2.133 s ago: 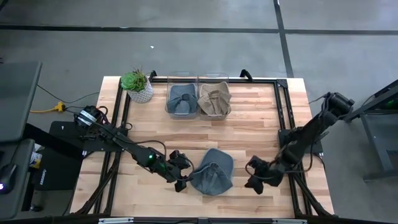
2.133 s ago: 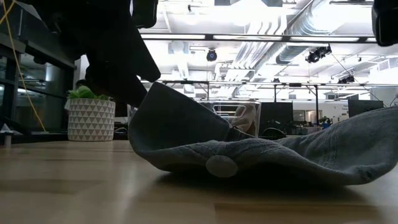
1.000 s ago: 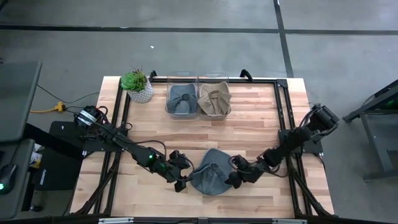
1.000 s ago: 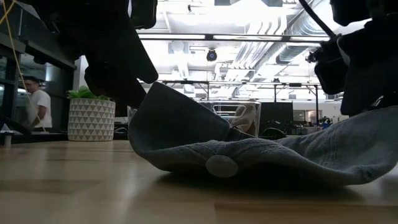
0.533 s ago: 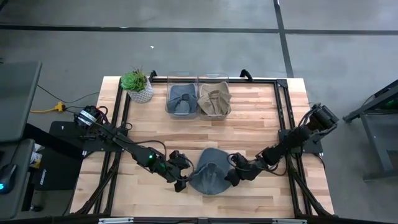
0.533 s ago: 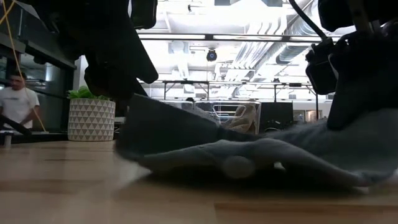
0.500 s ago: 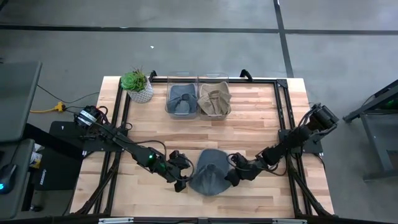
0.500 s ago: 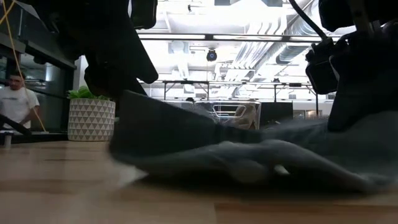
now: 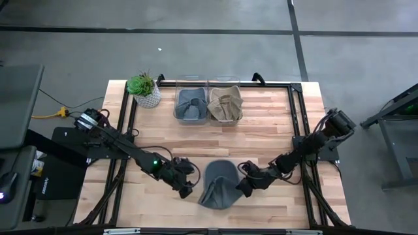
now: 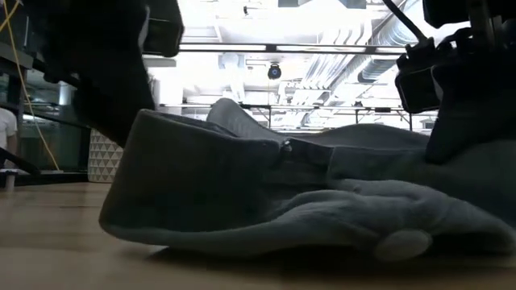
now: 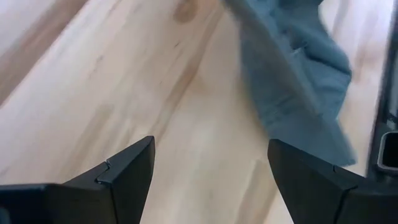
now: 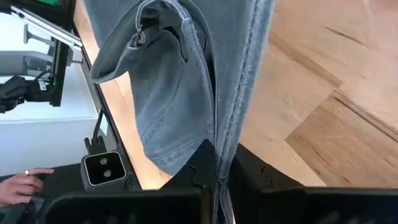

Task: Pick & Place hat
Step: Put the gray cap into the left transparent bin

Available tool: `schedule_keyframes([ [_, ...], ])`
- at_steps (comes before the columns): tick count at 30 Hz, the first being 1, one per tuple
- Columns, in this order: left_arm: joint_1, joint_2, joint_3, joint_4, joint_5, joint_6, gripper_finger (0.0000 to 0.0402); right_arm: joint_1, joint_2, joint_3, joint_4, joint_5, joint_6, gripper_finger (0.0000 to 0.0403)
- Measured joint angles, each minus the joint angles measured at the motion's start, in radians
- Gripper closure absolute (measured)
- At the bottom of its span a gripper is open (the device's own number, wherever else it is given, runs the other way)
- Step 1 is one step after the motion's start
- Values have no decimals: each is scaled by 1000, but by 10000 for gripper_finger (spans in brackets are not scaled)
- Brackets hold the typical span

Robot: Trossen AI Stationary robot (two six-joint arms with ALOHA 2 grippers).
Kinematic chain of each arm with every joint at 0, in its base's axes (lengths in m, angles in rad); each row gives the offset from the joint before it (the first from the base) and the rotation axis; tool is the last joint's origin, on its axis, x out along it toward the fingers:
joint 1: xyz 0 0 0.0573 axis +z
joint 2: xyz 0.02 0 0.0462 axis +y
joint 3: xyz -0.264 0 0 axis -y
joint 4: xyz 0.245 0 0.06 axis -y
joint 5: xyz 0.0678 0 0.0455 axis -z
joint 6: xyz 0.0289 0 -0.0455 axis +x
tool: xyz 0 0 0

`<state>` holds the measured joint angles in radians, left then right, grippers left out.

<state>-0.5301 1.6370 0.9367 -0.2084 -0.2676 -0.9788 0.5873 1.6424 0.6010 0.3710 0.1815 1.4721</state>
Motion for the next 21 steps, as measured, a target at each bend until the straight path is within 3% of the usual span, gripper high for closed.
schedule_keyframes([
  [6,0,-93,-1,-119,-8,-77,108,-28,-15,0,0,7,-16,387],
  [11,0,-189,0,-117,-8,-88,108,-73,-49,0,-1,7,-60,387],
  [21,0,-215,-1,-139,17,-74,108,-198,-182,0,-63,-9,-169,387],
])
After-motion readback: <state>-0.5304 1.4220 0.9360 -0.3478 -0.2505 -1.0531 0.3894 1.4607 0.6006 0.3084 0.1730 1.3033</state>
